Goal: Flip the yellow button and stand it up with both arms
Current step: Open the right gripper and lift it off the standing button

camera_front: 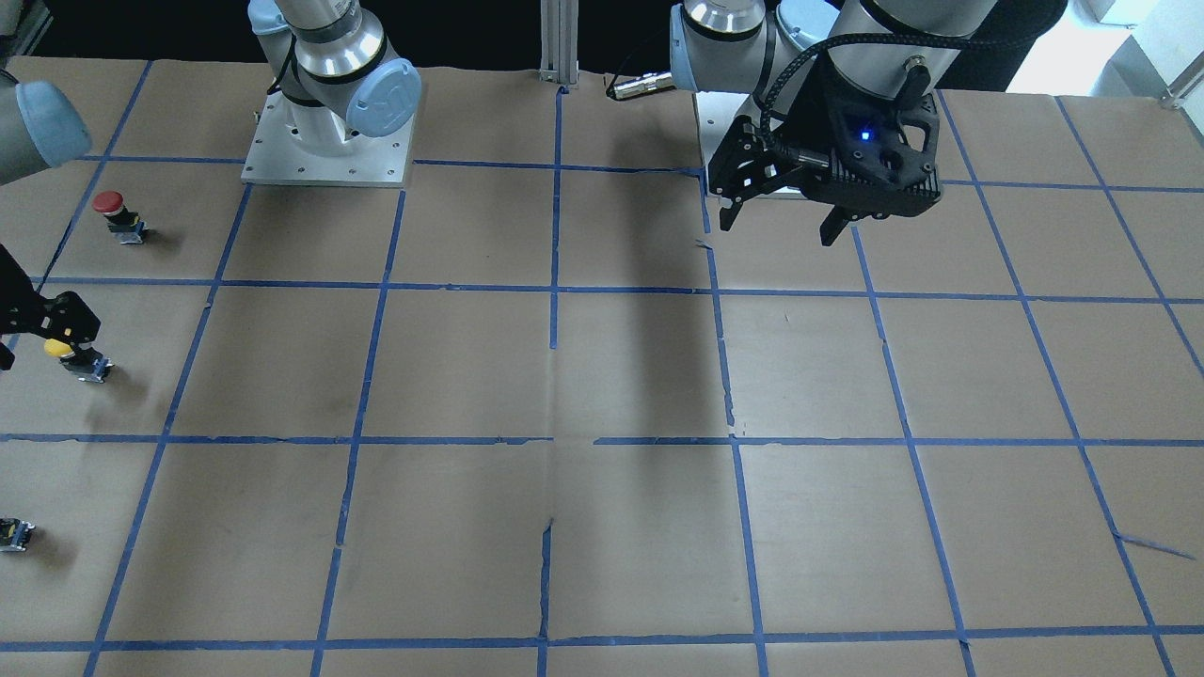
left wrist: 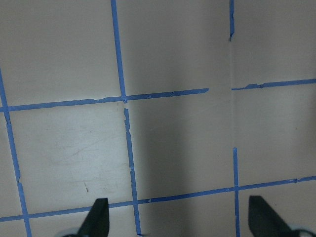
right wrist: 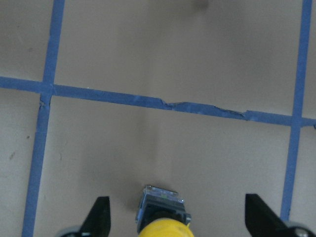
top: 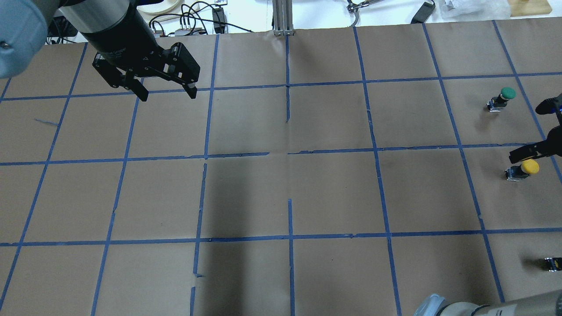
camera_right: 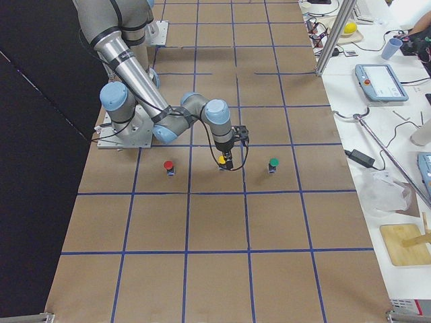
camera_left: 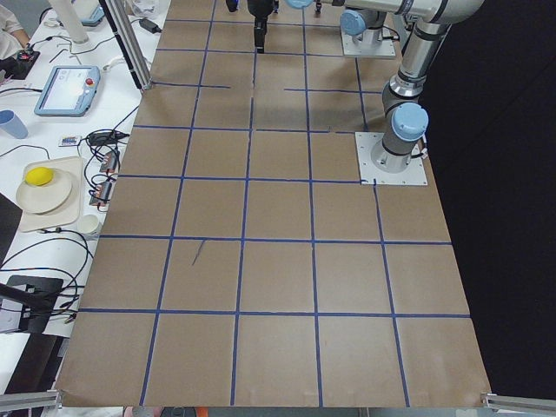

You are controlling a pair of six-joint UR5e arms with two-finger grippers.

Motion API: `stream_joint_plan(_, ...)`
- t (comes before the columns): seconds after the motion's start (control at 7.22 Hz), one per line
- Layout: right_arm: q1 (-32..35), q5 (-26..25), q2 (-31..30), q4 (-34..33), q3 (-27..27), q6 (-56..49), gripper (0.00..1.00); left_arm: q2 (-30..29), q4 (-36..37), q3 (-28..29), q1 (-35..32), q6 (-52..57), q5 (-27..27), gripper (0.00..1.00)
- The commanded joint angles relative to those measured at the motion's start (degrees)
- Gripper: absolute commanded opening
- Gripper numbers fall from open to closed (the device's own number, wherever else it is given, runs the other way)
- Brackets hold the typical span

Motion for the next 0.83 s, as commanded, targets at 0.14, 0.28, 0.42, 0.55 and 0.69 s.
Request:
stream_joint_plan(0.14,0.52,-2.13,-2.29,17.18,-9.03,5.53,0.99,0.00,-0.08,0.44,0.04,0.07,0.15,1.00)
stream_joint_plan(0.28,1.14,-1.61,-3.52,25.36,-12.90,9.49,1.00,0.00,-0.08,0.09,-0.05,0.07,0.15,1.00)
stream_joint_plan(0.42,3.40,-1.78,-4.83,30.23,-15.81,12.49,1.00,0.09,-0.08,0.09,-0.05,0.07,0.24,1.00)
stream_joint_plan(0.55,6.99,-2.13,-6.59,35.06,-17.75,18.17,1.00,0.09,-0.16,0.44,-0.05,0.07,0.33,1.00)
stream_joint_plan(0.69,11.38,-2.04,-9.04,40.59,-19.08,25.54,1.00,0.09,-0.34,0.35,-0.05,-0.10,0.33,1.00)
